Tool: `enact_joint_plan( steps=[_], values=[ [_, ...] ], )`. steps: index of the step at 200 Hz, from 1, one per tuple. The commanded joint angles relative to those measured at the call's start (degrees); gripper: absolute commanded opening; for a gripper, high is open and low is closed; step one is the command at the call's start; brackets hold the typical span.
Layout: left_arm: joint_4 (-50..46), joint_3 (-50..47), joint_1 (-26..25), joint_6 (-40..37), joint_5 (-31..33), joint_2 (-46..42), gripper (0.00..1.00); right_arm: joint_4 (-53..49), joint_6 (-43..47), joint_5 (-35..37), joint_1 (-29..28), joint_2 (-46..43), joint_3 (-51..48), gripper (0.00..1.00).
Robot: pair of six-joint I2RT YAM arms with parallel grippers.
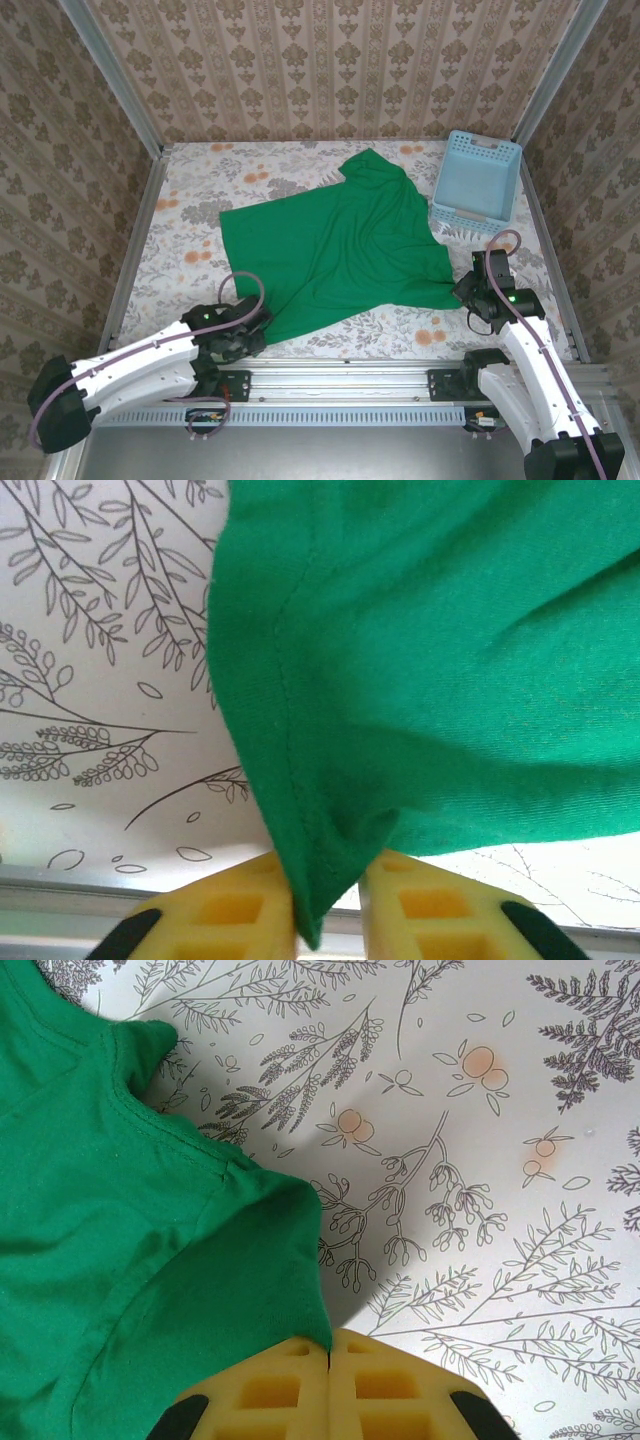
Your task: Fold the inside-out t-shirt
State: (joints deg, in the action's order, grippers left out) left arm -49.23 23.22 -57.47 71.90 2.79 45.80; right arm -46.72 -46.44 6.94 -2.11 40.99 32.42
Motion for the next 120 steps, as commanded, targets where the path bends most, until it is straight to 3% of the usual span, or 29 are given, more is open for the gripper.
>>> enact_joint_plan(
  steps=[1,50,81,98,120],
  values=[
    [-0.75,-0.46,-0.67,0.31,-0.41,0.24,0.17,-1.22,0.73,0.75,0.42,-0.08,2.18,0.00],
    [-4.71,4.93,-1.53,-5.81,-1.81,2.11,0.00,-3.35,2.65,2.75,0.65,1.40,5.89,0.00],
    [-13.74,16.95,-1.84,-13.60,2.82,2.50,0.00,-3.21,5.59,1.88,1.75,4.22,12.38,0.00],
    [-16.91,24.42,3.51,-20.24,5.55,2.83,0.00,-3.00,7.42,0.82,1.76,7.98,17.39,0.00],
    [-14.15,31.49,18.37,-31.83,0.10,4.58,0.00,-2.24,8.91,-0.15,1.71,11.70,22.14,0.00]
  ],
)
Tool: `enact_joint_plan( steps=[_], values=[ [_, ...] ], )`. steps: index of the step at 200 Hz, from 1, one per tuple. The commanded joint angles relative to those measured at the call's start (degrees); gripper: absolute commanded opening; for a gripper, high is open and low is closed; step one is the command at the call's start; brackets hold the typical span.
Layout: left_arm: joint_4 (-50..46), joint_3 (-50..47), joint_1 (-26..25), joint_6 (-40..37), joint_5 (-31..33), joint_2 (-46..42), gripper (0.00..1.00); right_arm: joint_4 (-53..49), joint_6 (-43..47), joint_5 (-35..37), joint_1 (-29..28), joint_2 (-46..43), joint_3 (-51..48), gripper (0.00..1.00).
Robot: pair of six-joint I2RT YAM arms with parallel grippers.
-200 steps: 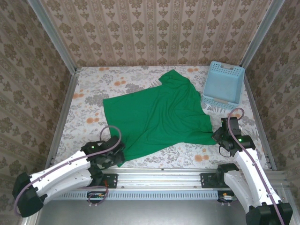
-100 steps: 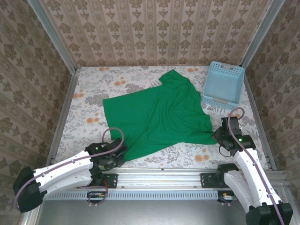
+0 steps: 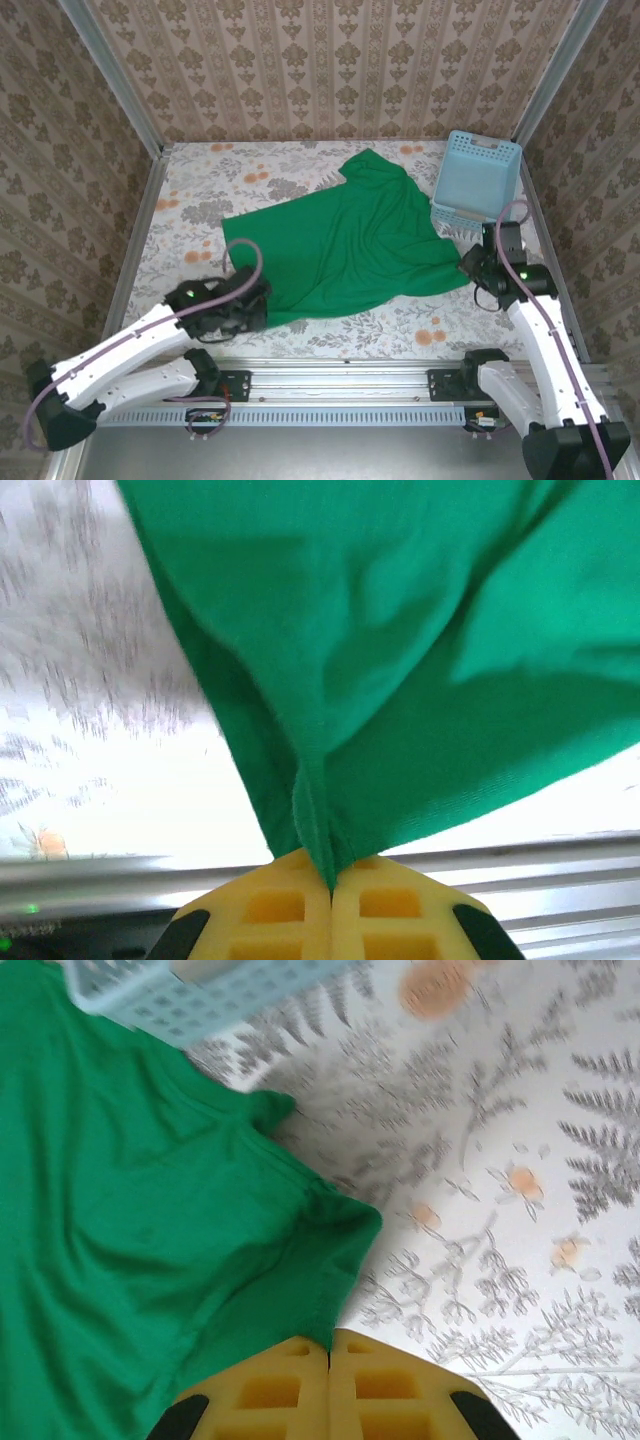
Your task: Fold the inside-out t-shirt
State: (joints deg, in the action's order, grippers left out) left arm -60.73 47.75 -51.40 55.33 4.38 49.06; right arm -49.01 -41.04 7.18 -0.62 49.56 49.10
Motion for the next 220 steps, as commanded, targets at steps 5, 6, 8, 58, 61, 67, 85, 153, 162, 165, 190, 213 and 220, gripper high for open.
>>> enact_joint_plan(
  steps=[5,6,8,58,61,67,85,153,162,165,190,213,220],
  values=[
    [-1.50,8.42,15.93,-17.58,-3.37,2.05,0.00,-0.02,3.79,-0.58,0.27,3.78,6.43,0.00],
    [-1.28,8.73,16.83,-17.82,-3.75,2.20,0.00,-0.02,3.83,-0.58,0.23,3.87,6.75,0.00],
    [-0.96,9.20,18.28,-18.60,-4.53,2.54,0.00,-0.03,4.00,-0.70,0.26,4.16,7.18,0.00],
    [4.61,28.28,39.38,-29.06,-13.19,17.18,0.00,-3.44,7.32,-4.39,0.45,8.47,19.16,0.00],
    [4.79,29.03,39.86,-29.10,-13.27,17.65,0.00,-3.67,7.36,-4.42,0.45,8.43,19.53,0.00],
    [5.09,30.30,40.83,-29.07,-13.21,18.12,0.00,-4.33,7.57,-4.72,0.44,8.13,20.31,0.00],
    [6.56,31.53,42.83,-28.43,-11.03,17.64,0.00,-6.07,7.92,-7.01,0.34,6.37,21.82,0.00],
    [11.59,48.01,50.23,-26.41,-14.45,39.17,0.00,3.44,7.67,-13.03,-0.44,24.79,37.04,0.00],
    [10.80,54.44,51.14,-26.41,-16.04,44.45,0.00,4.86,8.01,-13.47,-0.43,29.22,41.99,0.00],
    [10.69,56.32,51.43,-26.41,-16.67,46.25,0.00,5.43,8.17,-13.79,-0.43,31.23,43.57,0.00],
    [8.19,79.51,52.97,-26.67,-22.46,61.19,0.00,6.50,9.06,-16.10,-0.05,44.76,61.77,0.00],
    [0.95,112.80,54.43,-26.15,-27.55,76.75,0.00,6.72,10.63,-16.90,0.04,52.33,76.81,0.00],
    [1.21,121.56,55.44,-24.59,-30.26,80.18,0.00,5.61,10.91,-16.59,0.12,54.34,82.31,0.00]
  ],
)
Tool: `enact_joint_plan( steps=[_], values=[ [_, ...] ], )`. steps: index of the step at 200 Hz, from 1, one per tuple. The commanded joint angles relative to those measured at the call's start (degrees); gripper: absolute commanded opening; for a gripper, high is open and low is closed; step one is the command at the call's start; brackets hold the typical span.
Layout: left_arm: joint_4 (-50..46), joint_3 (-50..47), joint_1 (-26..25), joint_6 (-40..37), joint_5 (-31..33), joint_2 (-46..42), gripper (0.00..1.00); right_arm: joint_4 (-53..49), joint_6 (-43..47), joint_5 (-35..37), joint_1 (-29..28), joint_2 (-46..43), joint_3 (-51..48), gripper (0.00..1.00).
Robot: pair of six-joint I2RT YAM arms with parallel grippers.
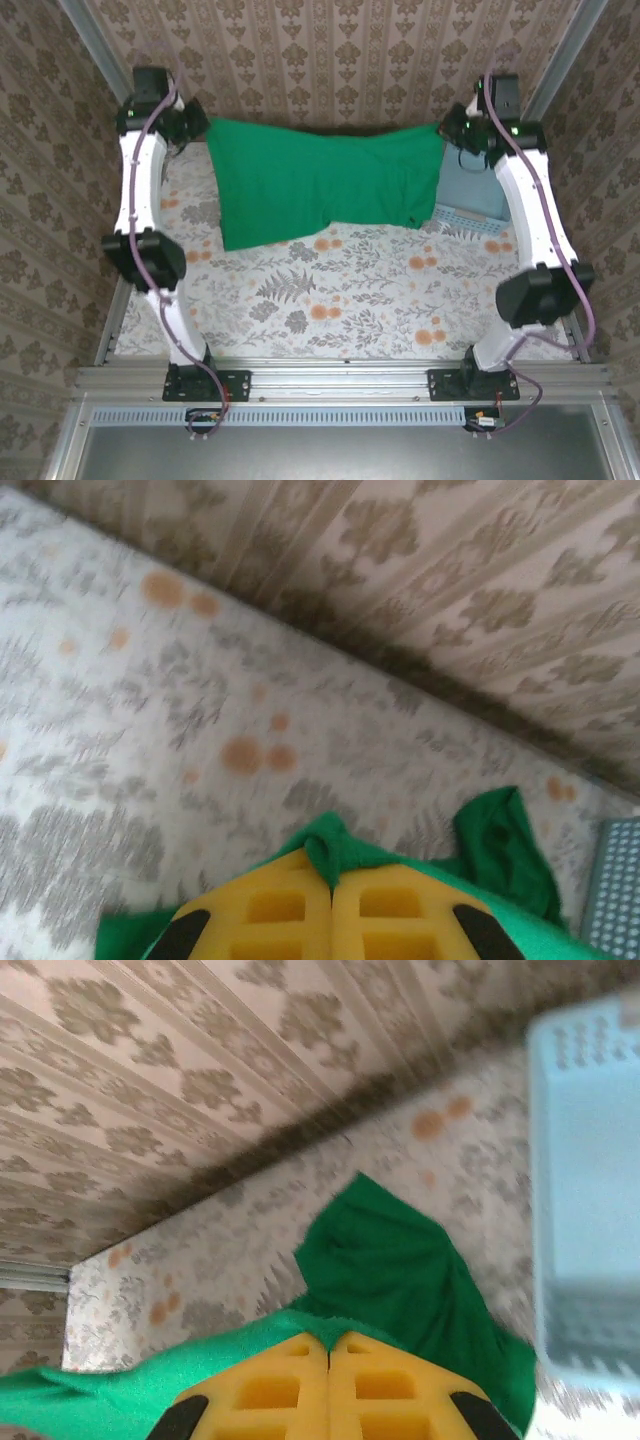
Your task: Fold the inside-out t-shirt
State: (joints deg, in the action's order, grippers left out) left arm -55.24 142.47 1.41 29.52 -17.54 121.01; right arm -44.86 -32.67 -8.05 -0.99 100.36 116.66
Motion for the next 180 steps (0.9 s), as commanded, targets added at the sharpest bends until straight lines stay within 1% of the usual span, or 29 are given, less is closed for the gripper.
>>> enact_joint_plan(
  steps=[1,7,13,24,34,44,50,62,77,85,95,98,102,106,110,119,123,132,147,153,155,163,180],
  values=[
    [-3.96,27.56,2.76,1.54,-8.80,8.65,0.00,1.23,2.57,-1.31,0.52,3.76,15.45,0.00],
    [-1.68,30.78,3.96,3.63,-11.33,9.77,0.00,0.21,2.97,-1.13,0.53,5.19,20.13,0.00],
    [1.83,30.41,5.18,5.88,-13.66,9.21,0.00,-0.94,3.46,-0.88,0.64,6.63,24.82,0.00],
    [9.51,24.75,6.69,7.83,-17.16,5.71,0.00,-1.70,4.12,-0.54,0.73,7.74,30.57,0.00],
    [16.68,16.77,7.28,7.46,-18.14,0.25,0.00,-1.36,5.06,-0.55,0.73,7.52,33.91,0.00],
    [22.90,7.99,7.46,6.32,-17.99,-5.40,0.00,-0.50,5.90,-0.37,0.73,6.39,34.42,0.00],
    [25.35,4.43,7.71,5.29,-17.66,-8.39,0.00,-0.03,6.43,0.01,0.75,5.57,34.11,0.00],
    [26.07,0.54,8.36,3.01,-16.82,-11.97,0.00,0.37,7.56,0.05,0.73,3.99,32.87,0.00],
    [24.57,-2.77,9.42,1.42,-16.68,-14.34,0.00,-0.28,8.15,-0.77,0.60,2.18,29.20,0.00],
    [24.63,-5.61,9.76,1.01,-17.83,-15.45,0.00,-0.05,8.31,-1.50,0.39,0.68,25.14,0.00],
    [24.53,-9.97,9.69,-0.20,-18.83,-16.75,0.00,1.44,8.68,-2.10,-0.09,-2.35,17.81,0.00],
    [24.49,-11.35,9.56,-0.75,-18.80,-17.29,0.00,2.30,8.75,-2.01,-0.35,-3.82,13.82,0.00],
    [24.44,-13.54,9.36,-1.61,-20.65,-18.01,0.00,3.45,8.84,-2.06,-0.55,-5.36,9.96,0.00],
    [24.02,-15.82,9.00,-2.47,-20.90,-18.84,0.00,4.52,8.88,-2.20,-0.73,-6.58,7.23,0.00],
    [23.47,-18.20,8.67,-3.57,-20.62,-19.70,0.00,6.16,8.95,-2.67,-0.95,-8.57,1.97,0.00],
    [22.01,-23.66,7.70,-5.55,-19.65,-22.03,0.00,8.81,8.95,-3.46,-1.31,-12.04,-6.83,0.00],
    [21.58,-26.87,7.30,-5.95,-17.27,-23.28,0.00,9.79,8.92,-3.89,-1.42,-13.41,-10.41,0.00],
    [21.42,-34.49,6.69,-5.91,-15.37,-26.03,0.00,10.83,8.68,-5.01,-1.68,-15.71,-16.81,0.00],
    [25.66,-50.18,6.56,-2.47,-14.72,-32.75,0.00,11.46,7.60,-6.69,-1.99,-19.78,-28.48,0.00],
    [27.55,-56.35,6.45,-1.35,-14.65,-35.38,0.00,11.54,7.29,-7.14,-2.04,-20.20,-31.31,0.00],
    [28.17,-58.34,6.36,-1.01,-14.55,-36.15,0.00,11.55,6.84,-7.39,-2.01,-22.19,-34.10,0.00],
    [29.12,-65.48,5.78,-0.46,-13.94,-39.96,0.00,11.66,5.84,-7.59,-2.07,-24.24,-38.97,0.00],
    [24.49,-76.70,4.00,-1.04,-8.95,-47.31,0.00,10.87,3.35,-7.70,-1.99,-28.87,-50.50,0.00]
  ],
)
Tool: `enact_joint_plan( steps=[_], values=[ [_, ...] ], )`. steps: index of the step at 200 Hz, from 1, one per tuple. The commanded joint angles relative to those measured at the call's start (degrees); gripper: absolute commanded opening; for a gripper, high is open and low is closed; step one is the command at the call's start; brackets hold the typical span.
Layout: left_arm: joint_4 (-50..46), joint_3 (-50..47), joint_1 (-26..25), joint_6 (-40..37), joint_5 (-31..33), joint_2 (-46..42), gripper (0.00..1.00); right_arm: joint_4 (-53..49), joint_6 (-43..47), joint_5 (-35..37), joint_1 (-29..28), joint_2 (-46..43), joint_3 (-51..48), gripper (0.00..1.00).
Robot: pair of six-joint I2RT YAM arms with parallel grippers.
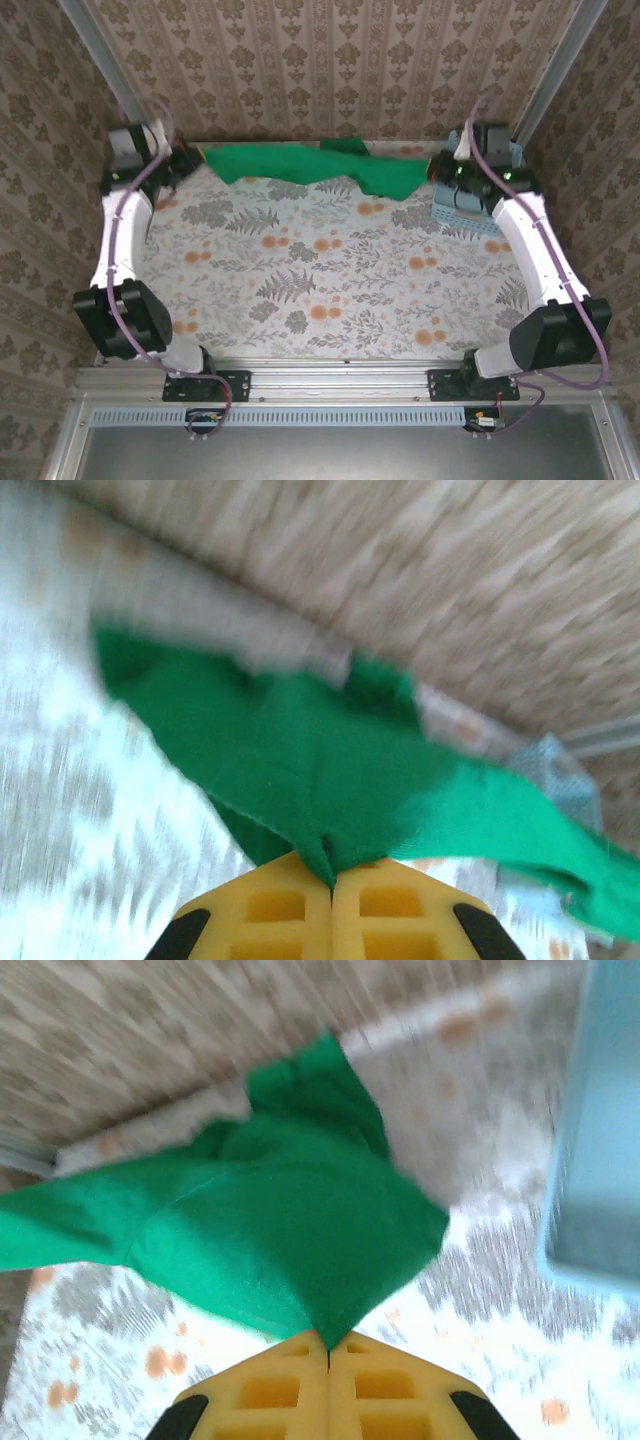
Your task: Fold the inside-out t-shirt
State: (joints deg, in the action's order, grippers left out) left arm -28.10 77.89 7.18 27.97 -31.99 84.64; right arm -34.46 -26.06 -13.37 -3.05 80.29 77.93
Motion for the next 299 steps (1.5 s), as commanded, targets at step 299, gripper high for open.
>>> enact_joint_plan(
  steps=[299],
  values=[
    [-9.42,-42.86,-7.11,19.64,29.36,-28.67,0.02,-13.19,-6.60,12.95,-8.73,7.52,-1.40,0.01]
  ],
)
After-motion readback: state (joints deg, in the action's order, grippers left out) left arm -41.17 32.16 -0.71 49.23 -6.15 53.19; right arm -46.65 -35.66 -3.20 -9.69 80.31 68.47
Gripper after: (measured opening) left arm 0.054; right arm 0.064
